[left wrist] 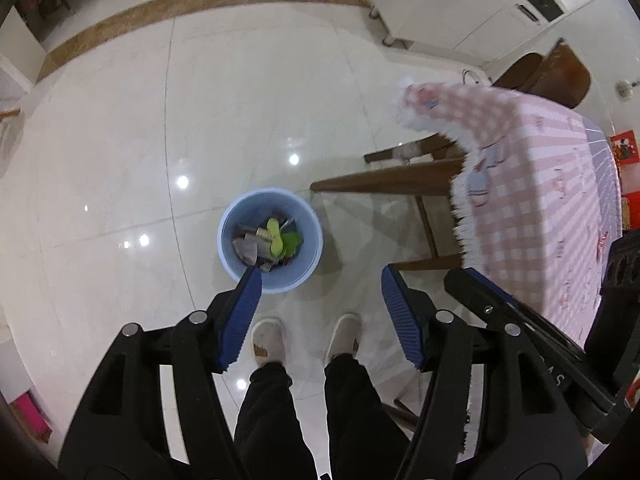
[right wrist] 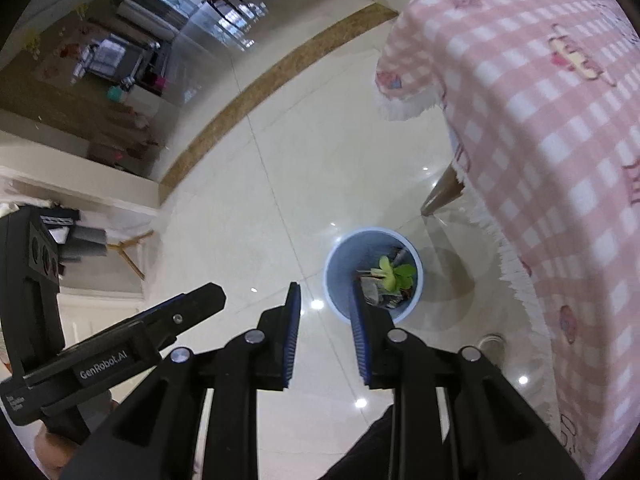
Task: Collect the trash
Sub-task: 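Move both open tools back to the trash on the table, then grasp the small white bottle with the right tool while the left tool grasps the red wrapper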
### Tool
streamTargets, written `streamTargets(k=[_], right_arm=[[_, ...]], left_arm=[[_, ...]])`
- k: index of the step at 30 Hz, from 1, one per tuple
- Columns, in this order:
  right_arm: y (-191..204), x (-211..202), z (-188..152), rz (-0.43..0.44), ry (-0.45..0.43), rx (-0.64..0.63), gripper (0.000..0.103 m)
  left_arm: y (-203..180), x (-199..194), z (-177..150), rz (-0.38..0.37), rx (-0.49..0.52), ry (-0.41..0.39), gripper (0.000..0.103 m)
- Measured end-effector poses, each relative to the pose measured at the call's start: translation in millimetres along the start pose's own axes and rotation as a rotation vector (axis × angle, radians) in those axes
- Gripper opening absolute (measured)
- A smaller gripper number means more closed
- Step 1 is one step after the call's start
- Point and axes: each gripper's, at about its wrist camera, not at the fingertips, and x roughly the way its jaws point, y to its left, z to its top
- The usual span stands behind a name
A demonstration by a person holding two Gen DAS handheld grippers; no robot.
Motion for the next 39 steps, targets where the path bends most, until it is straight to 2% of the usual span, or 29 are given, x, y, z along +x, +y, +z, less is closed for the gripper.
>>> streamTargets(k=[6,10,15,18,21,25,29,33,36,39], right_arm=[[-25.4,-69.2,11.9,0.086,-0.129,0.044,0.025],[-70.2,-129.6,18.4,0.070,-0.252,0.094,0.025],[-155.4,-197.5,14.5,-0.038,-0.397,0.191,0.025],[-214.5,-233.5,4.9,-0.141,-0.474,0.271,0.025],[-275.9,-262.4,-11.1,-0.250,-0.531,0.368,0.030],[-347.8,-289.4,-38.2,-0.366,-0.566,0.485,0.031],[-404.1,-297.7,-56.6,-0.445,-0.568,0.546,0.031],[-433.7,-291.8,-57.2,-0.461,-0.550,0.546,0.031],[-442.1,-289.0,-47.4,-0.506,-0.550,0.503,0.032],[-450.8,-287.4,-42.1,-0.494,-0.549,0.511,0.032]], left_arm=[[-65.9,-44.4,14.3,-0.024,0.096,-0.135,0.062],[-138.8,-58.0,24.1,-0.068,0.206,-0.189,0.065],[-242.7,-45.1,19.6,-0.139,0.352,-0.174,0.068],[-312.0,-23.1,9.2,-0.175,0.443,-0.129,0.068],[-366.4,-4.5,-5.8,-0.202,0.521,-0.094,0.068],[-444.5,27.9,-28.0,-0.227,0.631,-0.039,0.068],[-497.7,53.1,-45.7,-0.241,0.707,-0.008,0.068],[-533.9,76.7,-56.2,-0.241,0.760,0.020,0.068],[-550.5,90.8,-59.1,-0.222,0.781,0.030,0.068],[-566.9,104.5,-58.4,-0.204,0.800,0.026,0.068]])
